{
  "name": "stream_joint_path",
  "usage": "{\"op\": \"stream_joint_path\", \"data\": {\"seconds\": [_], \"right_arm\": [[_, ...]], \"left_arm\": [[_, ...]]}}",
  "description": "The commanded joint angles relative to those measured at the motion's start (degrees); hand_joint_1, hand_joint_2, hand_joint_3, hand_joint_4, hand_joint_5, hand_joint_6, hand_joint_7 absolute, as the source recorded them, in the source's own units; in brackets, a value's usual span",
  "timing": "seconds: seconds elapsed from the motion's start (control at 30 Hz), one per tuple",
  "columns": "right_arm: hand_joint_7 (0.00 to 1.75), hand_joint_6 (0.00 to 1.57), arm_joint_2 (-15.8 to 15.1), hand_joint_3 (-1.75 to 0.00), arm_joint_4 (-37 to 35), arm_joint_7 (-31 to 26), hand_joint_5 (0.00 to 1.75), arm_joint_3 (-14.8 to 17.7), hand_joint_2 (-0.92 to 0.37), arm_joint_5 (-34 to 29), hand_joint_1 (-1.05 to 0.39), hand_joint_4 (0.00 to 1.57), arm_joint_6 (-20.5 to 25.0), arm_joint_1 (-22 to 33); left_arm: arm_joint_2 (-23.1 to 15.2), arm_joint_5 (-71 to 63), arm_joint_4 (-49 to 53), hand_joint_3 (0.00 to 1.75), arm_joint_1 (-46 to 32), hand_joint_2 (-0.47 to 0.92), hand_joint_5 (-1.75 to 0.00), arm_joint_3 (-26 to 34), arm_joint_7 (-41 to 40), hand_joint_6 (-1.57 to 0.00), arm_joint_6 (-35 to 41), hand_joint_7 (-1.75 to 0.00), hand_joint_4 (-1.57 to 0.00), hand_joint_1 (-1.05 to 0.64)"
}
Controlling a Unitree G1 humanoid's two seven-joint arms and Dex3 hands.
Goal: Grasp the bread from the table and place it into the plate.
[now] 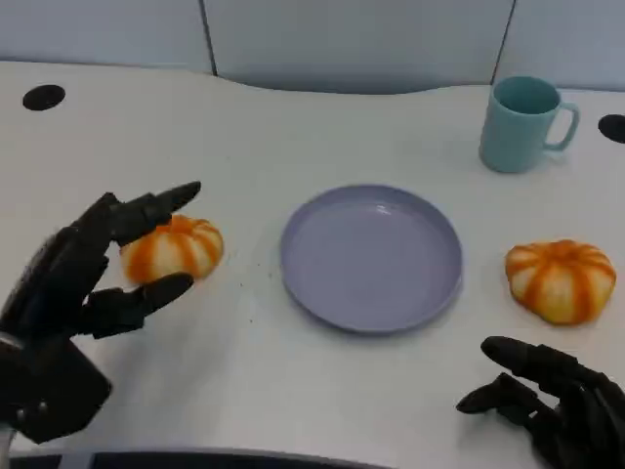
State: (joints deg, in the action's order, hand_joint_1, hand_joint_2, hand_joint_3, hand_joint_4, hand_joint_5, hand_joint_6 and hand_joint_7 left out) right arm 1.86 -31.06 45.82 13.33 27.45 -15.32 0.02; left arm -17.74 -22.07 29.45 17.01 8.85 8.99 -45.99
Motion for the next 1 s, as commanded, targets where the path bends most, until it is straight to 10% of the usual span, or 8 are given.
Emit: {"op": "stream_joint_path", "data": {"seconds": [0.03, 0.27, 1.0], "right_arm": [[0.06, 1.0, -0.4, -0.27, -0.7, 0.2, 1.04, 0.3, -0.92, 0.4, -0.77, 0.62, -0.2, -0.2], [0.07, 1.02, -0.4, -0.26, -0.5, 0.2, 1.04, 0.4, -0.92, 1.0, -0.76, 0.63, 0.9, -0.3], [0.07, 1.01, -0.6, -0.28, -0.7, 0.5, 1.04, 0.4, -0.92, 0.3, -0.77, 0.62, 0.1, 0.1]], "left_arm": [[-6.1, -9.6, -5.1, 0.46, 1.3, 0.92, -0.39, -3.1, -5.4, -0.11, 5.1, -0.02, 0.0, -0.63], [-10.8, -16.5, -10.0, 0.41, 3.7, 0.92, -0.02, -8.5, -5.8, 0.0, 14.5, 0.0, 0.0, -0.72], [-13.2, -21.8, -2.1, 0.08, 22.9, 0.92, -0.05, -24.8, 6.2, -0.12, 31.2, -0.04, -0.09, -0.77]]}}
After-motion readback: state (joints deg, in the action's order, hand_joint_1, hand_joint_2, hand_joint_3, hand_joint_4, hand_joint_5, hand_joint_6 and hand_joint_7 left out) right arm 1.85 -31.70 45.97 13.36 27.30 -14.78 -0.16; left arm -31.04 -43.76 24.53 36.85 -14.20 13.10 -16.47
